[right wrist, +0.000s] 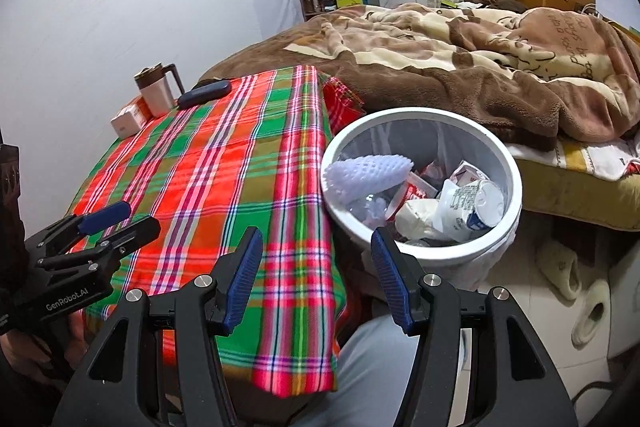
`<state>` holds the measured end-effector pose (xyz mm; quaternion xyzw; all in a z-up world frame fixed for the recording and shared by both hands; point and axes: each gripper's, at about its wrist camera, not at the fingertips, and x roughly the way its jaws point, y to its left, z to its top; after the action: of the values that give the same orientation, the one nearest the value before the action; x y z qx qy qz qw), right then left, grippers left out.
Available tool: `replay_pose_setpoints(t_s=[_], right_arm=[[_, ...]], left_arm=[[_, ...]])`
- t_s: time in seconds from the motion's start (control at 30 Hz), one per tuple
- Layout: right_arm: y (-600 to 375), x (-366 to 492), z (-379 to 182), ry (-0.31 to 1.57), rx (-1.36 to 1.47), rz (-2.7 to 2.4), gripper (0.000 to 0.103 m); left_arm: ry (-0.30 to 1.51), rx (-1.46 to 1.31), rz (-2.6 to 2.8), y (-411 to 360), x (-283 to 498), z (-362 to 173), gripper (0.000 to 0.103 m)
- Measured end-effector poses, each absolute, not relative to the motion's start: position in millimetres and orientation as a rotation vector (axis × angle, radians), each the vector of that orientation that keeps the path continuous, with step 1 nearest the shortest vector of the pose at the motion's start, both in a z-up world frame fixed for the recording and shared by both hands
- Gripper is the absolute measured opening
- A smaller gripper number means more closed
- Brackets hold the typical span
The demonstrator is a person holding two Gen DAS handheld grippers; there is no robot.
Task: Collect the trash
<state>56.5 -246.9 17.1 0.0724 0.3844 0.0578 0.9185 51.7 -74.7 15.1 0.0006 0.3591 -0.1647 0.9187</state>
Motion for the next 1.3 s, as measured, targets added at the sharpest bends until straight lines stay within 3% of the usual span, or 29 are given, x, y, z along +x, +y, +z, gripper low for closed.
replay_pose_setpoints(t_s=[1.3], right_arm=[[-236.2,49.5,18.2,0.786,0.134,0.137,0.058]], left_arm=[[0.753,-0.022,-0.306,-66.1,43.5,13.8,0.066]])
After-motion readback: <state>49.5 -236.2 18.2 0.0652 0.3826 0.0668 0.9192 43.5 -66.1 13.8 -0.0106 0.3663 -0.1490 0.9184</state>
